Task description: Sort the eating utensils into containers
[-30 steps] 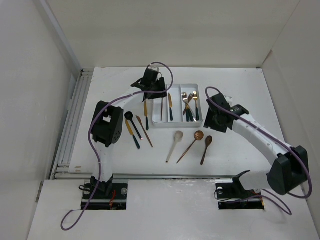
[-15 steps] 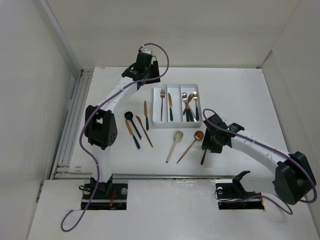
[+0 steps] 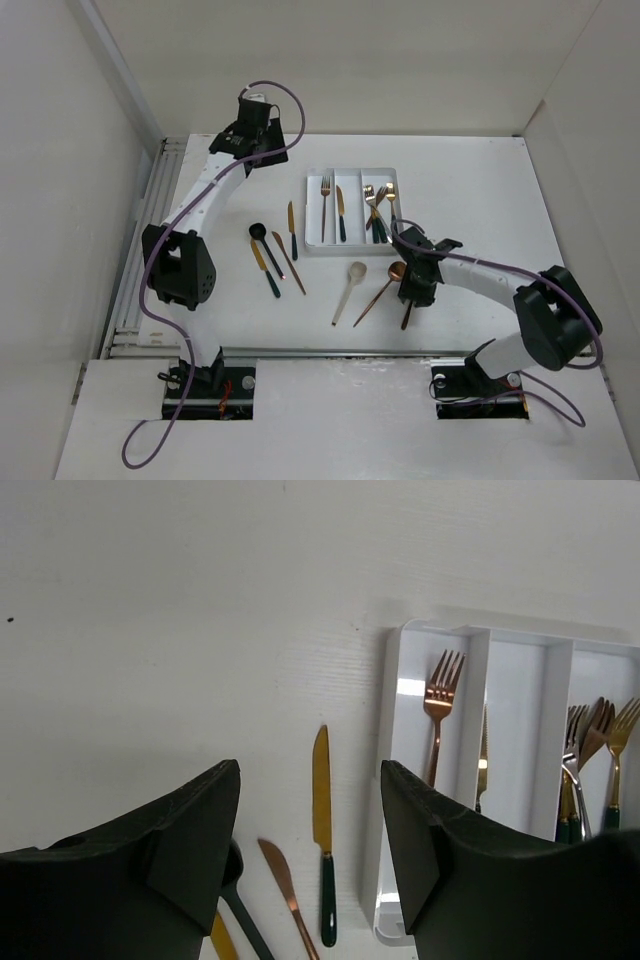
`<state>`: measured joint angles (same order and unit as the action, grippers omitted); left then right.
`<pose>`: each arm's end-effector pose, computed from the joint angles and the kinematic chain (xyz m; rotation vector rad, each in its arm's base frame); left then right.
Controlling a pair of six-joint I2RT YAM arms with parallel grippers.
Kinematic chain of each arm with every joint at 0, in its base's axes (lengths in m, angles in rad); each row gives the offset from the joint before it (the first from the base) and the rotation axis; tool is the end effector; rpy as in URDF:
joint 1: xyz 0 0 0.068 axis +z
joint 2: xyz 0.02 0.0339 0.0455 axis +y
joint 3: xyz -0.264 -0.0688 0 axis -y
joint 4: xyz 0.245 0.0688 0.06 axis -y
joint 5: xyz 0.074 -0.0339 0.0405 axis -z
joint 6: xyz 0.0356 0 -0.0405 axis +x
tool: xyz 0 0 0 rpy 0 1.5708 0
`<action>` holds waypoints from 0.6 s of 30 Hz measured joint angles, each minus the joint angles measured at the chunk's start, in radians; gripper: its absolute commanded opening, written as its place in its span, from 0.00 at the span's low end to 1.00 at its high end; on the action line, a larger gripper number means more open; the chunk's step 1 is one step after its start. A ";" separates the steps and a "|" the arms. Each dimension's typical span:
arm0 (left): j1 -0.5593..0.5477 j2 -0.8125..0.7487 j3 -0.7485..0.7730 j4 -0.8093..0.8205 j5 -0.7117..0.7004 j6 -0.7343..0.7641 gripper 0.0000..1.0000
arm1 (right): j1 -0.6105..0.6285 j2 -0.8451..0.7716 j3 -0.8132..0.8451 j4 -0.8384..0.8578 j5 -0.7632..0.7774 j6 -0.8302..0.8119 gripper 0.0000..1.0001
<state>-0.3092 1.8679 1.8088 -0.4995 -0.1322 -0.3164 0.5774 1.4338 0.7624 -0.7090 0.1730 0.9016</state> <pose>0.4187 -0.1288 0.3534 -0.0859 2.1308 -0.2292 0.1992 0.1224 0.1625 0.4892 2.8433 0.0008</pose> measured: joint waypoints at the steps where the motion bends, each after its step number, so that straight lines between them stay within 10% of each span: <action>1: 0.003 -0.001 -0.006 -0.006 0.000 -0.003 0.56 | 0.000 0.015 0.011 -0.003 0.003 0.000 0.40; 18: 0.039 -0.051 -0.079 -0.028 0.003 -0.025 0.56 | 0.000 0.076 0.068 -0.022 0.021 0.008 0.00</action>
<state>-0.2699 1.8168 1.7294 -0.5278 -0.1295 -0.3416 0.5774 1.5097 0.8303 -0.7307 0.1940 0.9092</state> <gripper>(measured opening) 0.553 0.083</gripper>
